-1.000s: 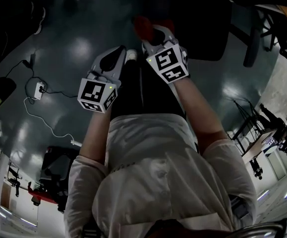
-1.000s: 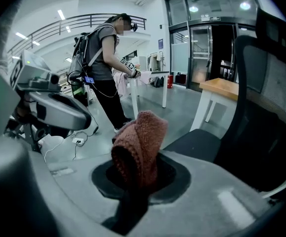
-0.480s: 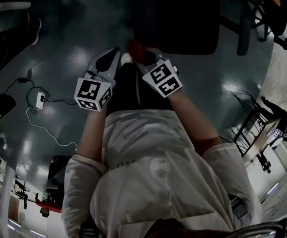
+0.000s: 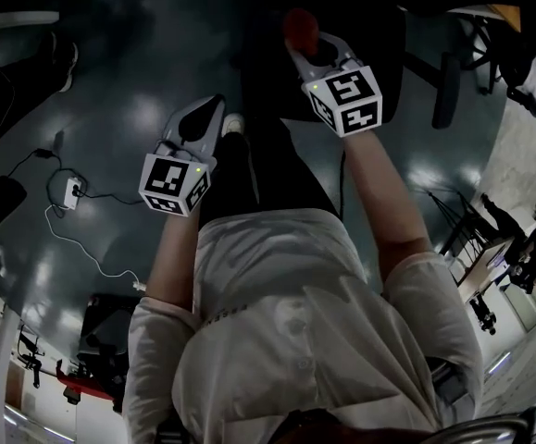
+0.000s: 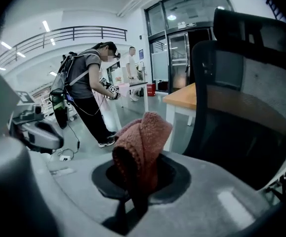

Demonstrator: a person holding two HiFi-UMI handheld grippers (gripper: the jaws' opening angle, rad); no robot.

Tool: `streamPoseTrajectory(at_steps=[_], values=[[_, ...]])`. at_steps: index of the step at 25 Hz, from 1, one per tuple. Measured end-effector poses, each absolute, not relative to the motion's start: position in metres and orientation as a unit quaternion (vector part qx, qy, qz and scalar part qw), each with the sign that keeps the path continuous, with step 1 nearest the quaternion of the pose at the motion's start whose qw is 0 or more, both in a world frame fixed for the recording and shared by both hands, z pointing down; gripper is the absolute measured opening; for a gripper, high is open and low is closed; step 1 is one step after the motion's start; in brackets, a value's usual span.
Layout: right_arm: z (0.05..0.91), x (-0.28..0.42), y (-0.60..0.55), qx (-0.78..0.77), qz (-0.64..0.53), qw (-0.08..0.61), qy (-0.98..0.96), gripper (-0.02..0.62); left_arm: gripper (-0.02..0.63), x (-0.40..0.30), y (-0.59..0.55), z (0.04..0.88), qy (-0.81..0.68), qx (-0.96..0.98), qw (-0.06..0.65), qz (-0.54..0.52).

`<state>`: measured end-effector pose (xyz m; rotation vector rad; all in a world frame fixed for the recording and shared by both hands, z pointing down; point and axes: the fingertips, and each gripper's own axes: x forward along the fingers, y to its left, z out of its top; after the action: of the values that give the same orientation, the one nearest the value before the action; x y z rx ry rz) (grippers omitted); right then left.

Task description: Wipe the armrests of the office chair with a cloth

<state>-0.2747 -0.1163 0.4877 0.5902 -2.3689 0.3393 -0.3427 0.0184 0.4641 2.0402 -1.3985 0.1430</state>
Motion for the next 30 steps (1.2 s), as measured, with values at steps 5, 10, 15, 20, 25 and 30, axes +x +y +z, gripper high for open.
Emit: streamPoseTrajectory(at_steps=[5, 10, 15, 20, 25, 30], values=[[0.501, -0.322, -0.178, 0.174, 0.095, 0.34, -0.919, 0.046, 0.017, -0.347, 0.01, 0.476, -0.562, 0.752, 0.34, 0.047], [0.53, -0.374, -0.184, 0.056, 0.089, 0.361, -0.927, 0.046, 0.017, -0.344, 0.004, 0.491, -0.588, 0.722, 0.362, 0.036], [0.562, -0.395, -0.154, -0.067, 0.077, 0.405, -0.909, 0.046, 0.017, -0.348, 0.003, 0.496, -0.619, 0.692, 0.369, 0.03], [0.566, -0.386, -0.15, -0.098, 0.088, 0.417, -0.899, 0.046, 0.017, -0.344, 0.002, 0.495, -0.634, 0.678, 0.371, 0.032], [0.568, -0.365, -0.172, -0.053, 0.145, 0.416, -0.896, 0.046, 0.017, -0.336, -0.003, 0.493, -0.632, 0.679, 0.371, 0.032], [0.572, -0.333, -0.187, -0.017, 0.167, 0.41, -0.896, 0.046, 0.017, -0.324, -0.005, 0.493, -0.625, 0.687, 0.369, 0.038]])
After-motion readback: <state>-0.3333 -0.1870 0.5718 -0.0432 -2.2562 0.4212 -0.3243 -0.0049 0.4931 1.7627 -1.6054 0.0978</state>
